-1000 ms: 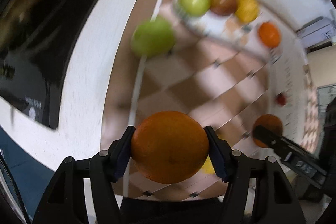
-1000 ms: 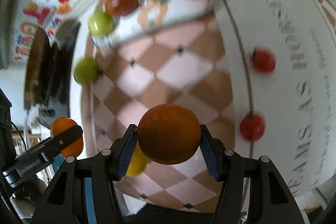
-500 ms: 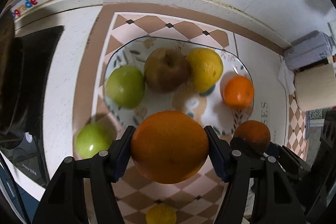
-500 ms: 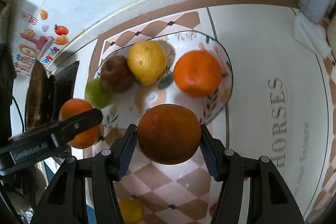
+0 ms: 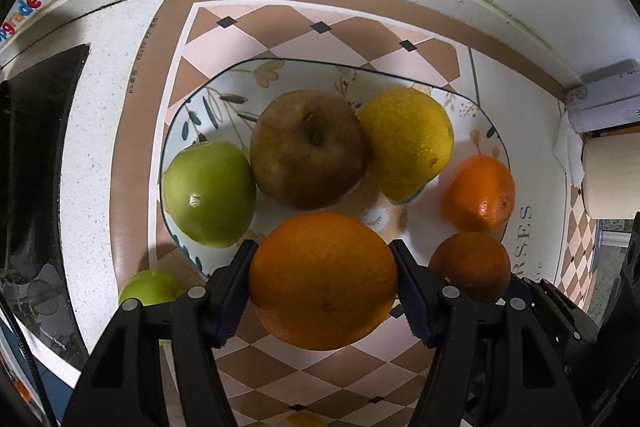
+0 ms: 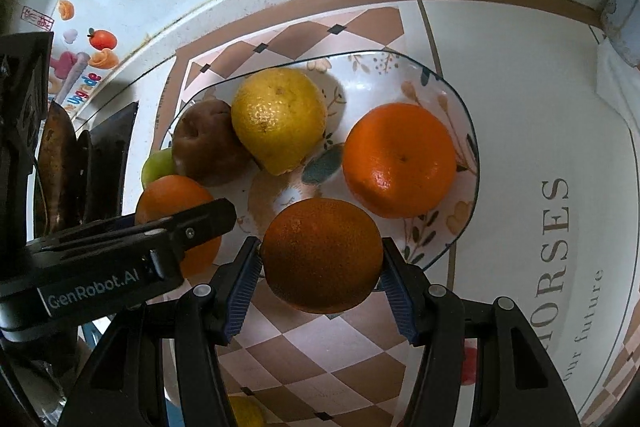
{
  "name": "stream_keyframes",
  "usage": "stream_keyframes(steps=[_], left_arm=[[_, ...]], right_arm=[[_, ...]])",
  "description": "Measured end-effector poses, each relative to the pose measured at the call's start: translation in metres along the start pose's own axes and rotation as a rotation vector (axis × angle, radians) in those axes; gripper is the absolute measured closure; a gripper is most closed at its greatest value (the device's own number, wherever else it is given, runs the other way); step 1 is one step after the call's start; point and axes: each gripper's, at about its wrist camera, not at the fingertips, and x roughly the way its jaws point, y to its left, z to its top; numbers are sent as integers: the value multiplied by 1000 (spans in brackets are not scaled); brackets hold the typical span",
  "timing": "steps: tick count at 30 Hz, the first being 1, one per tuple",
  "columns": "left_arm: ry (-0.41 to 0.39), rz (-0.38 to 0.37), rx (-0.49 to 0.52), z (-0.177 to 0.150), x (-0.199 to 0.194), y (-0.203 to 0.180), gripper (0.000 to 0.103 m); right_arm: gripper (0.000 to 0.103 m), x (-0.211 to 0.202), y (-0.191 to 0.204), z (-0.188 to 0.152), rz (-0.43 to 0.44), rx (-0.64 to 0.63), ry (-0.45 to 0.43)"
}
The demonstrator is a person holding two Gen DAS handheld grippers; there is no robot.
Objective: Organize fruits
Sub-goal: 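Carry both oranges onto the plate while opening both tools, then lift both open tools away from the plate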
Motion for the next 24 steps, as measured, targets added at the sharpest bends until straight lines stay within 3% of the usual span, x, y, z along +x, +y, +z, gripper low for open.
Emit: stream_keyframes(steps=[5,8,12,15,19,24], left_arm=[[19,1,1,1,6,2,38],[2,2,5,3,6,2,14],[-63,26,11,2,-12,3,14],[-100,64,29,-4,-27,5,14],[-166,131,49,-19,-47,7,13],[-230,153,46,-44,-77,19,13]], right_arm=[[27,-5,0,-1,-10,11,-9],[21,-14,0,-3,-57,5,-21],[11,-27,4,-8,-154,-16,-43],[10,-39,6,-14,-207,-25,-65],[9,-54,10,-23,-238,-25,-98],[9,-80,16,-40,-243,-27,-141]])
